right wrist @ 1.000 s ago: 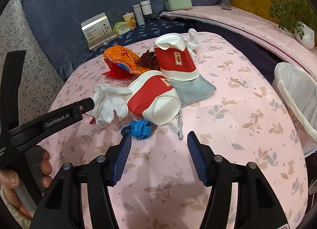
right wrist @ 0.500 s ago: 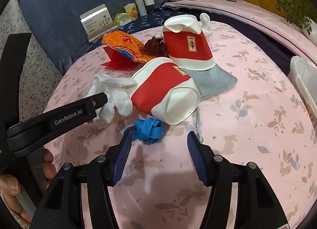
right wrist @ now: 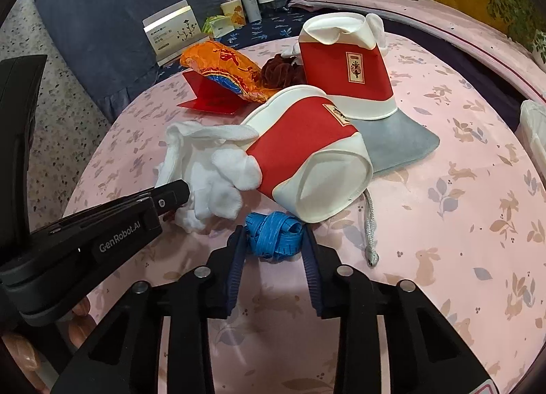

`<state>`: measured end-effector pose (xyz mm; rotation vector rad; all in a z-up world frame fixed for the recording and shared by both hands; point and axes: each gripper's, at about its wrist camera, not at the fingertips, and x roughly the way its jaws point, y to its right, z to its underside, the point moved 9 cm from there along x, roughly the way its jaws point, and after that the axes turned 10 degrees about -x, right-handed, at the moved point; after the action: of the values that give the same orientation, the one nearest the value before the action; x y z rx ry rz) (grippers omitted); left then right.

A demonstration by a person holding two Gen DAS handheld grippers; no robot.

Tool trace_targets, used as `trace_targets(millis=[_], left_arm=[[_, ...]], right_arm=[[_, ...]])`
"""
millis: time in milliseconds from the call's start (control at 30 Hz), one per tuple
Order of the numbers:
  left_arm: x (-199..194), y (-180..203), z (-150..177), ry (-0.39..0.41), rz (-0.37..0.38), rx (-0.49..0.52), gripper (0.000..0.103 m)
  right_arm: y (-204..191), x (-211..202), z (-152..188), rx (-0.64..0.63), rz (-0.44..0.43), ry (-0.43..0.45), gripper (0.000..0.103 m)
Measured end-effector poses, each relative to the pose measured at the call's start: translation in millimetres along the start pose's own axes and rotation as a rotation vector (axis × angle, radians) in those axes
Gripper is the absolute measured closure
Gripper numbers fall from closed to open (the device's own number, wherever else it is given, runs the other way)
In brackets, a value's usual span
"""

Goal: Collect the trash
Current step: 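Grasp the blue hair tie with the right tool while the left tool grasps the white gloves, then carry the hair tie and gloves to the wastebasket and open both tools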

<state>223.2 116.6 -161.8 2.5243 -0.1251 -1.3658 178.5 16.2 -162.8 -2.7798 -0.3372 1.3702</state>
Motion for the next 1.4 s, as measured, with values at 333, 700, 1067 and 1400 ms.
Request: trace_targets(millis=[333,700,1067,1400], left_arm=[[-17,11,7,0.024,0.005,0.002,0.094],[-53,59,12,0.069,0.046,0.065,0.094],[-76,133,14,0.105,0.113,0.143,0.094],[-76,225,26,0.096,0.189,0.245,0.094]], right_arm=[[12,-26,3,0.016,0.002,0.035,0.081],[54,-82,-8,0.079,0.035,0.145,0.081],[121,-130,-8,0.153,0.109,0.218,0.081],[209,-165,15,0.262,0.215,0.239,0.081]])
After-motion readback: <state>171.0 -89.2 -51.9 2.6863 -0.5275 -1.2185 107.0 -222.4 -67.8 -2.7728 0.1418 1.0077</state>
